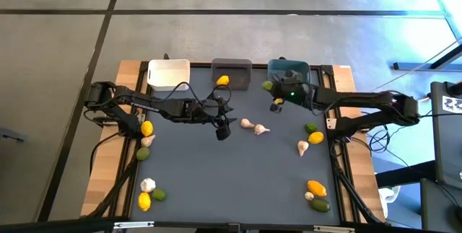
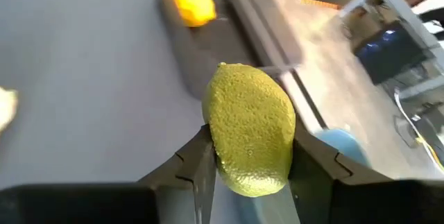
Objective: Sort produce into baskets
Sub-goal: Put the lime into the blue bin
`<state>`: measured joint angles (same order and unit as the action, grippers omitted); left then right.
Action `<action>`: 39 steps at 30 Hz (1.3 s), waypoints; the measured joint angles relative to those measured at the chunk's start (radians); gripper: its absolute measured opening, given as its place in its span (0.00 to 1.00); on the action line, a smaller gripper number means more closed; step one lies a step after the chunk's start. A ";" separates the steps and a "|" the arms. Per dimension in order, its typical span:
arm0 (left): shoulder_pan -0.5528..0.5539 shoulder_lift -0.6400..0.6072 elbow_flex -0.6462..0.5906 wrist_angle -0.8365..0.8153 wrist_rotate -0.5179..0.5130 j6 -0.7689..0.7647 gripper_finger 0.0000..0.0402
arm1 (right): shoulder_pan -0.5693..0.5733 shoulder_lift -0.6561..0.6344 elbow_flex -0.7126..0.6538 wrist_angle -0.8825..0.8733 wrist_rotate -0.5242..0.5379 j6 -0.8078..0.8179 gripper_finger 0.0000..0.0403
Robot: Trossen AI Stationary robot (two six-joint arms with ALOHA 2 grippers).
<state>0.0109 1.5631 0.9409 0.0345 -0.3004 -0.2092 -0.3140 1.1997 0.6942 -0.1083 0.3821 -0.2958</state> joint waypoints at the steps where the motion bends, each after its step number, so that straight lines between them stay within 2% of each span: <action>1: 0.000 0.000 0.000 0.000 0.000 0.000 0.50 | -0.015 -0.014 0.000 -0.008 0.000 0.000 0.35; 7: 0.000 0.000 0.000 -0.001 0.000 -0.001 0.50 | -0.140 -0.052 0.000 -0.029 -0.026 0.001 0.35; 13: 0.000 0.000 0.000 0.000 0.000 -0.002 0.50 | -0.291 -0.043 0.000 -0.024 -0.147 0.015 0.35; 22: 0.000 0.000 0.000 0.000 0.000 -0.002 0.50 | -0.474 0.014 0.000 -0.014 -0.341 0.135 0.35; 28: 0.000 0.000 -0.001 0.000 0.000 -0.002 0.50 | -0.514 0.089 0.000 -0.004 -0.425 0.211 0.35; 39: 0.000 0.000 -0.001 0.000 0.000 -0.001 0.50 | -0.511 0.217 0.000 0.007 -0.427 0.216 0.35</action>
<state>0.0109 1.5631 0.9398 0.0349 -0.3004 -0.2104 -0.8253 1.4171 0.6941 -0.1013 -0.0448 -0.0795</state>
